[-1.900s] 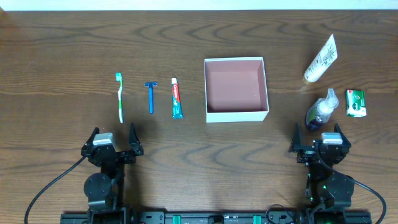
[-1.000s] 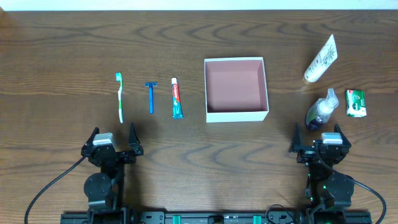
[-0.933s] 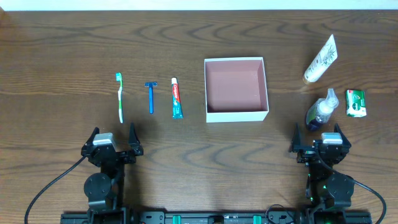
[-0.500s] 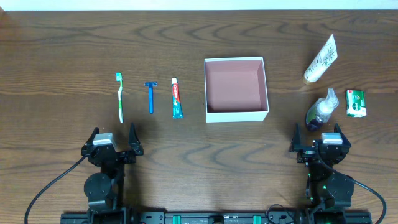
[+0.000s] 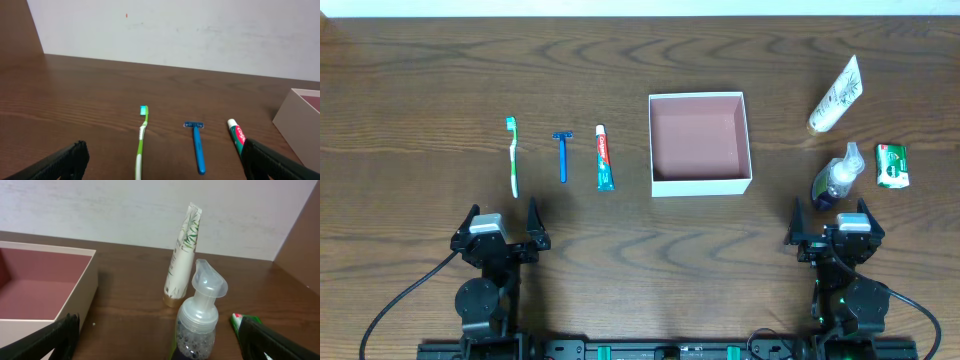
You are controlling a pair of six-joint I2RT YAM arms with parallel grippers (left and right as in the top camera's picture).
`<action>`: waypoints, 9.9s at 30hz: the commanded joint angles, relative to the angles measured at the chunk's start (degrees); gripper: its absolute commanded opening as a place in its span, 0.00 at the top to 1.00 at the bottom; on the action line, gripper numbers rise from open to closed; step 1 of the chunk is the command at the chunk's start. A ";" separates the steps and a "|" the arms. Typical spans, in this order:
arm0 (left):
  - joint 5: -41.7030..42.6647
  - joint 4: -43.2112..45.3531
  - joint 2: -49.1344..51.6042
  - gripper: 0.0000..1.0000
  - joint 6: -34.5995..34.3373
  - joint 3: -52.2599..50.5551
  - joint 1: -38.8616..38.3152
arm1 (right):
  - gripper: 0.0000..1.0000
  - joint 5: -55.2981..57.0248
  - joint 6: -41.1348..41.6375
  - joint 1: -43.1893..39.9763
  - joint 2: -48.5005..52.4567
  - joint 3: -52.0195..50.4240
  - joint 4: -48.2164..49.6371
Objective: Pack container
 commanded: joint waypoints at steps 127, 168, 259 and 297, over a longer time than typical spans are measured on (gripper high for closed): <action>-3.56 -49.00 120.93 0.02 -21.62 92.21 -22.73 | 0.01 -0.39 -0.79 0.39 -0.42 -0.13 -0.31; -3.52 -47.87 123.62 0.02 -21.38 90.79 -22.73 | 0.01 -0.39 -0.79 0.39 -0.42 -0.13 -0.31; -3.52 -45.72 114.64 0.88 -21.22 91.49 -22.73 | 0.01 -0.39 -0.79 0.39 -0.42 -0.13 -0.31; -11.52 -32.48 109.98 0.88 -19.87 95.65 -39.23 | 0.01 -0.37 -0.79 0.39 -0.42 -0.13 -0.31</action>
